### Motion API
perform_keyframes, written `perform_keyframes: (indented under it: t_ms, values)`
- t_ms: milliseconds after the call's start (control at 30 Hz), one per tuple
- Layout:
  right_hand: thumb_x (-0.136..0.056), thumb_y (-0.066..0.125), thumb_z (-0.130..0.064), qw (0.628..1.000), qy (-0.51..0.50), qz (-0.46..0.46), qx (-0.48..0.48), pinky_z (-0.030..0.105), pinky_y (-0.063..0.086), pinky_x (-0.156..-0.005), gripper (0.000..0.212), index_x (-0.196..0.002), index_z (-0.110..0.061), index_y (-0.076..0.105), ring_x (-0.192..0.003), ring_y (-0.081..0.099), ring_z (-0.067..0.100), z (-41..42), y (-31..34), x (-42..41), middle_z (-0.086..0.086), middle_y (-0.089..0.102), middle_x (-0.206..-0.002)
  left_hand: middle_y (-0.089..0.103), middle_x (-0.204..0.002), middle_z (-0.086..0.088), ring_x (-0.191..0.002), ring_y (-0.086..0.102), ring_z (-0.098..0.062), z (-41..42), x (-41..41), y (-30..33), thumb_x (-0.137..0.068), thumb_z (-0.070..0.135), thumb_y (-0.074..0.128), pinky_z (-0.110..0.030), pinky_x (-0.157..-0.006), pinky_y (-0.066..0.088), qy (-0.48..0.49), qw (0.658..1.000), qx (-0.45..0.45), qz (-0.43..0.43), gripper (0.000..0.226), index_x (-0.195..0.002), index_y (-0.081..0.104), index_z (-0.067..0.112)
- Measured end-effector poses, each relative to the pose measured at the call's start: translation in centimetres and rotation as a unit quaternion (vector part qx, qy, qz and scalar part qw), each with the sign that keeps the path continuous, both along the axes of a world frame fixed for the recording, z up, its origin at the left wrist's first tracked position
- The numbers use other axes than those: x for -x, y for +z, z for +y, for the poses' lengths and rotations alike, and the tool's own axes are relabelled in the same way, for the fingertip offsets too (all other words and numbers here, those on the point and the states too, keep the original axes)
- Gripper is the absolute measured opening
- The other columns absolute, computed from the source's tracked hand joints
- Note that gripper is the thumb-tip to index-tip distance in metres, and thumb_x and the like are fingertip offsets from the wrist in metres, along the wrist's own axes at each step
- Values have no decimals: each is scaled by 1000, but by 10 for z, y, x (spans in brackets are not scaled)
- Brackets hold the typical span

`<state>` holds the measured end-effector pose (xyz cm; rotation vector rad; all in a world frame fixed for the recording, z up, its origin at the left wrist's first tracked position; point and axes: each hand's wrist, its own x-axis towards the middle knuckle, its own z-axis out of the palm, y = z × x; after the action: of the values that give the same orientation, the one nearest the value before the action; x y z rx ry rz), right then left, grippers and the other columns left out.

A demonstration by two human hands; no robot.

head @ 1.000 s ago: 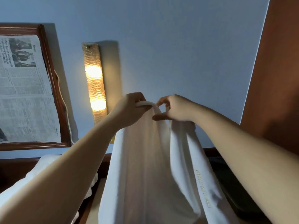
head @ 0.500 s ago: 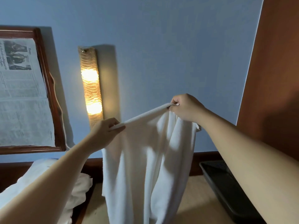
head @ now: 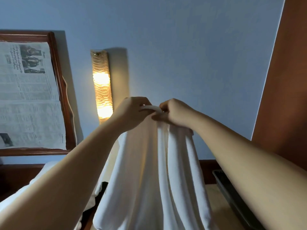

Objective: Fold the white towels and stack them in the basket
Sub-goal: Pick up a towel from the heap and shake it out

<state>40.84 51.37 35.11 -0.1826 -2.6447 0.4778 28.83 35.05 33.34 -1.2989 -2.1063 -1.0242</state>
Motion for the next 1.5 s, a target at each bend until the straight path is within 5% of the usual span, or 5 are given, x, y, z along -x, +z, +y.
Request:
perform_keyframes:
  t_ms: [467, 700, 800, 1133, 1500]
  values:
    - [-90, 72, -49, 988, -150, -20, -5, 33, 38, -63, 33, -78, -19, 61, -71, 58, 23, 69, -22, -28, -1, 60, -71, 55, -74, 5, -70, 52, -14, -53, 53, -71, -99, 32, 69, -28, -62, 36, 44, 997, 16, -67, 23, -77, 67, 28]
    - [-72, 79, -73, 995, -51, -76, -31, 36, 51, -88, 65, -128, -46, 60, -104, 59, 14, 5, -32, -2, -19, 55, -93, 67, -80, -1, -72, 59, -17, -15, 5, -22, -98, 16, 58, -18, -55, 38, 7, 999, 23, -41, 14, -93, 72, 16]
    - [-91, 67, -61, 996, -52, -58, -41, 33, 46, -72, 23, -94, -38, 67, -87, 61, 16, -8, -26, 6, -11, 63, -86, 67, -82, -3, -77, 58, -23, -5, -6, -9, -97, 17, 61, -27, -63, 42, 4, 998, 56, -17, 13, -93, 72, 12]
    - [-98, 58, -32, 989, -141, -20, 28, 34, 28, -60, 42, -64, -21, 36, -59, 35, 22, 21, -30, -20, -2, 38, -60, 62, -84, 11, -87, 62, -20, -42, 26, -66, -99, 24, 67, -31, -71, 43, 86, 989, 65, -101, 12, -107, 76, 26]
    - [-97, 64, 2, 849, -149, -110, 496, 43, 62, -56, 20, -117, 5, 62, -55, 69, 28, -15, -48, -11, 18, 71, -77, 58, -61, 2, -58, 54, -15, -25, -16, -56, -92, 41, 69, -27, -60, 44, 24, 948, -26, -315, 32, -75, 76, 13]
